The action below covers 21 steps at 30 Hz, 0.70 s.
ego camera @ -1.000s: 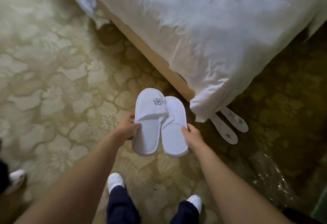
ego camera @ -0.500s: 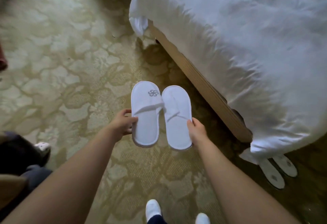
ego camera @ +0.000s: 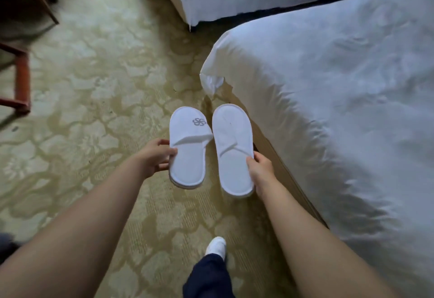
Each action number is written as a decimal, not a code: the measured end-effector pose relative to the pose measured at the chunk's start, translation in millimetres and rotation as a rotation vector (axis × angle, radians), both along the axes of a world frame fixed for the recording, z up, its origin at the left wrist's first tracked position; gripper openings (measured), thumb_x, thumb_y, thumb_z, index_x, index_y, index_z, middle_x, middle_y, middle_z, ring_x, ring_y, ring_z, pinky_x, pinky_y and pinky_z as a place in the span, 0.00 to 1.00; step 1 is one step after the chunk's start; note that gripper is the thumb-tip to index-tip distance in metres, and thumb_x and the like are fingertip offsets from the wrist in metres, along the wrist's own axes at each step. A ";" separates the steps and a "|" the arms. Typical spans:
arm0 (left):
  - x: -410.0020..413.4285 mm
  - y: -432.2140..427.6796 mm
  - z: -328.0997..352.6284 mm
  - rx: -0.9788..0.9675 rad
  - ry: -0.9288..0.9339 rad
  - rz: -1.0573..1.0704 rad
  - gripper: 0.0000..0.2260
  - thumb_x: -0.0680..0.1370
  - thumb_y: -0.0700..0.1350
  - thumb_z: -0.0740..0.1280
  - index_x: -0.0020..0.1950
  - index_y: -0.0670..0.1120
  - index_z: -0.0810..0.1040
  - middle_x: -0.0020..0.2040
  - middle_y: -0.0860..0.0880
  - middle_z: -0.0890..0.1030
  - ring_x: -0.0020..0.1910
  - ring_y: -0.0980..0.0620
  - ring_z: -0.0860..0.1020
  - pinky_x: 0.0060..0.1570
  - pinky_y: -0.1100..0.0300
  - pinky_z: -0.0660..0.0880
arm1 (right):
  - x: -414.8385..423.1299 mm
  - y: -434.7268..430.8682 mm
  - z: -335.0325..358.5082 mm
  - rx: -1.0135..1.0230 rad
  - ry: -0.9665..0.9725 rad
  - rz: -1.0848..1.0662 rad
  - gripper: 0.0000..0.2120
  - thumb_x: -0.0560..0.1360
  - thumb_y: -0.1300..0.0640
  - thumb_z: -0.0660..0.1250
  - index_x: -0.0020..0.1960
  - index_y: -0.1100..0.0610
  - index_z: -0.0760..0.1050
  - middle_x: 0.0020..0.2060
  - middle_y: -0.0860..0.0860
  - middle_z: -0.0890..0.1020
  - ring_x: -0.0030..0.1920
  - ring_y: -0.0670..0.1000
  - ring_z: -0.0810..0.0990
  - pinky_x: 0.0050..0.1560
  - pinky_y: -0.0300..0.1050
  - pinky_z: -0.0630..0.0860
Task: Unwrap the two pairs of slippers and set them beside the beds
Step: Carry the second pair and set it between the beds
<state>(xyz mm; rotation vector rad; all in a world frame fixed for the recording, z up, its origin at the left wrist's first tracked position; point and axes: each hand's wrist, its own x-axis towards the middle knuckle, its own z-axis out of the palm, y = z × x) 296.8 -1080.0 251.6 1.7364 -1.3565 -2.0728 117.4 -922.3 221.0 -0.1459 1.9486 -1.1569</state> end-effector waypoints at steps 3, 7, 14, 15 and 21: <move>-30.0 -51.9 5.7 0.006 -0.003 0.050 0.16 0.77 0.34 0.61 0.65 0.40 0.68 0.54 0.41 0.76 0.37 0.51 0.77 0.23 0.67 0.77 | -37.1 -54.9 4.6 0.003 0.038 0.014 0.08 0.77 0.59 0.59 0.44 0.54 0.76 0.44 0.53 0.80 0.44 0.51 0.79 0.37 0.38 0.74; -64.4 -101.8 14.5 0.032 0.000 0.126 0.17 0.78 0.34 0.62 0.67 0.37 0.67 0.52 0.41 0.77 0.33 0.51 0.79 0.24 0.66 0.77 | -78.1 -113.4 14.0 0.018 0.036 0.086 0.08 0.78 0.59 0.58 0.44 0.58 0.75 0.49 0.60 0.81 0.45 0.53 0.79 0.46 0.46 0.77; -104.6 -180.1 24.2 0.027 -0.034 0.162 0.17 0.78 0.35 0.62 0.66 0.39 0.66 0.49 0.43 0.78 0.36 0.52 0.77 0.23 0.66 0.77 | -124.0 -207.6 21.8 0.014 0.010 0.172 0.11 0.78 0.58 0.59 0.39 0.55 0.76 0.41 0.54 0.81 0.41 0.50 0.80 0.38 0.43 0.77; -107.4 -191.8 23.7 0.025 -0.041 0.170 0.17 0.78 0.36 0.62 0.66 0.39 0.66 0.47 0.44 0.79 0.36 0.52 0.77 0.23 0.66 0.76 | -127.3 -219.8 21.8 0.009 -0.002 0.177 0.12 0.78 0.58 0.59 0.37 0.53 0.74 0.39 0.51 0.81 0.40 0.49 0.79 0.36 0.40 0.76; -123.0 -277.2 8.8 -0.025 -0.054 0.264 0.16 0.77 0.35 0.62 0.65 0.41 0.68 0.52 0.42 0.77 0.36 0.51 0.77 0.21 0.66 0.76 | -149.7 -304.1 12.8 0.046 0.019 0.189 0.11 0.78 0.56 0.58 0.38 0.51 0.74 0.38 0.47 0.79 0.41 0.48 0.78 0.34 0.39 0.73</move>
